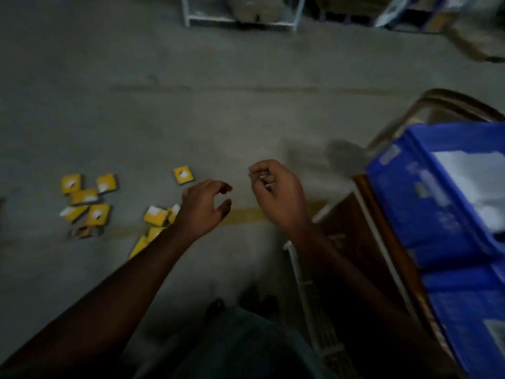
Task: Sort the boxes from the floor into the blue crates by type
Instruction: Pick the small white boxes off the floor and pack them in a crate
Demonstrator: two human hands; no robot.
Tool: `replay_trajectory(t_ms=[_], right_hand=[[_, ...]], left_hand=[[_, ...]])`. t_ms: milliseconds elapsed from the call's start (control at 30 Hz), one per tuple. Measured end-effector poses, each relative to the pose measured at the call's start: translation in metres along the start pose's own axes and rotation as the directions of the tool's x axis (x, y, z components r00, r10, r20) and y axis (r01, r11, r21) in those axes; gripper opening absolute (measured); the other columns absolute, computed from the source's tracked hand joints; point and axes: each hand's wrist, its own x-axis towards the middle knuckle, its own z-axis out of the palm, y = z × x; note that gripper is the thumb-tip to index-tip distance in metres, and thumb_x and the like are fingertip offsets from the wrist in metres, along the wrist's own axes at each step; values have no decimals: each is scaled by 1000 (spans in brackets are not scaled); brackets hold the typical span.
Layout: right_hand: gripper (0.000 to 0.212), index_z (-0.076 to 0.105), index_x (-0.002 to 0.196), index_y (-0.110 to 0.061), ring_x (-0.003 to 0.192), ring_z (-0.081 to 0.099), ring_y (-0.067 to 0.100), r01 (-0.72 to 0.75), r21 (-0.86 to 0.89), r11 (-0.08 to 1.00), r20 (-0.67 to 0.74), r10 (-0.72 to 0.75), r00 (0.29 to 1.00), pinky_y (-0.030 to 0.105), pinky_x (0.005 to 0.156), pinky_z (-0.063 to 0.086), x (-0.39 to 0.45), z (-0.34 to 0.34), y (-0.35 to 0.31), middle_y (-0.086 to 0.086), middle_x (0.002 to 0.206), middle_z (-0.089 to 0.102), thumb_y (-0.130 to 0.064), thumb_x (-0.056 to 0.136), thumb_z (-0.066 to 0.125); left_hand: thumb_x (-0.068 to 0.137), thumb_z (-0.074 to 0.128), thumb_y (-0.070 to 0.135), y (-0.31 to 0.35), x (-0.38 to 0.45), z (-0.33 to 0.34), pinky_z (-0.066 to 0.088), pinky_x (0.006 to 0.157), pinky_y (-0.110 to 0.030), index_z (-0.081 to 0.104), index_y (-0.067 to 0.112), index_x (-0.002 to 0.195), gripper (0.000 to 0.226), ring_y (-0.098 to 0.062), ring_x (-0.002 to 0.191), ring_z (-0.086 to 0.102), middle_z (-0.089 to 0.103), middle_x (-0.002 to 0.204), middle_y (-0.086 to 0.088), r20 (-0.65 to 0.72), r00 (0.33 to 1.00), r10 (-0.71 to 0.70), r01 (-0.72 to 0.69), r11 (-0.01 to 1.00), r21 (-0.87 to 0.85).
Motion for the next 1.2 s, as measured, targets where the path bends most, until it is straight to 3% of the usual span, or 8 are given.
replay_trajectory(t_ms=[133, 300, 433, 667, 833, 933, 1033, 1200], right_hand=[[14, 71, 101, -23, 78, 69, 7, 29, 37, 999, 225, -36, 974, 37, 73, 59, 18, 96, -8, -11, 95, 73, -21, 89, 63], [13, 71, 97, -27, 77, 70, 7, 34, 28, 999, 426, -42, 904, 39, 73, 59, 34, 186, -3, -11, 93, 73, -30, 87, 63], [7, 69, 95, -30, 79, 72, 9, 39, -31, 999, 516, -18, 857, 39, 74, 59, 55, 237, 17, -12, 93, 74, -29, 89, 67], [9, 70, 98, -27, 82, 71, 13, 16, -34, 999, 621, 8, 784, 37, 75, 58, 127, 311, 37, -8, 95, 74, -22, 90, 67], [12, 70, 101, -29, 86, 71, 11, 91, 16, 996, 737, -73, 672, 27, 74, 54, 162, 370, 6, -9, 100, 74, -23, 91, 67], [14, 71, 104, -25, 89, 70, 13, 97, 42, 994, 773, -93, 628, 29, 75, 55, 174, 403, -14, -6, 101, 73, -23, 92, 66], [14, 71, 105, -24, 93, 70, 18, 123, 46, 991, 796, -111, 594, 33, 76, 56, 182, 444, -23, -4, 104, 73, -22, 92, 67], [9, 69, 100, -23, 95, 69, 25, 132, 52, 990, 804, -120, 582, 35, 75, 56, 182, 524, -45, 2, 105, 73, -22, 92, 66]], left_hand=[[77, 60, 40, -65, -51, -35, 53, 84, -39, 70, 23, 108, 37, -22, 98, 68, 71, 104, 4, -96, 968, -230, 233, 972, 26], [75, 58, 47, -130, -109, -56, 54, 88, -41, 73, 24, 105, 40, -23, 101, 70, 73, 106, 4, -210, 853, -477, 488, 873, 2], [81, 73, 36, -169, -119, -64, 37, 89, -34, 68, 30, 113, 33, -17, 108, 64, 68, 112, 11, -201, 733, -650, 670, 741, 46], [84, 74, 36, -224, -79, -74, 39, 93, -39, 63, 32, 121, 39, -16, 108, 63, 65, 114, 11, -253, 620, -742, 775, 630, 53], [86, 72, 37, -246, -61, -97, 39, 94, -40, 62, 30, 125, 40, -18, 113, 61, 65, 118, 8, -279, 559, -781, 823, 564, 69], [88, 70, 37, -262, -55, -117, 40, 97, -40, 60, 29, 127, 41, -17, 114, 61, 64, 122, 7, -299, 520, -800, 848, 526, 68], [89, 70, 35, -284, -55, -140, 46, 95, -35, 59, 22, 130, 44, -19, 116, 62, 64, 127, 1, -279, 518, -809, 852, 517, 82], [92, 68, 30, -334, -62, -184, 44, 92, -26, 56, 20, 134, 45, -19, 119, 58, 60, 132, -1, -284, 442, -851, 890, 455, 25]])
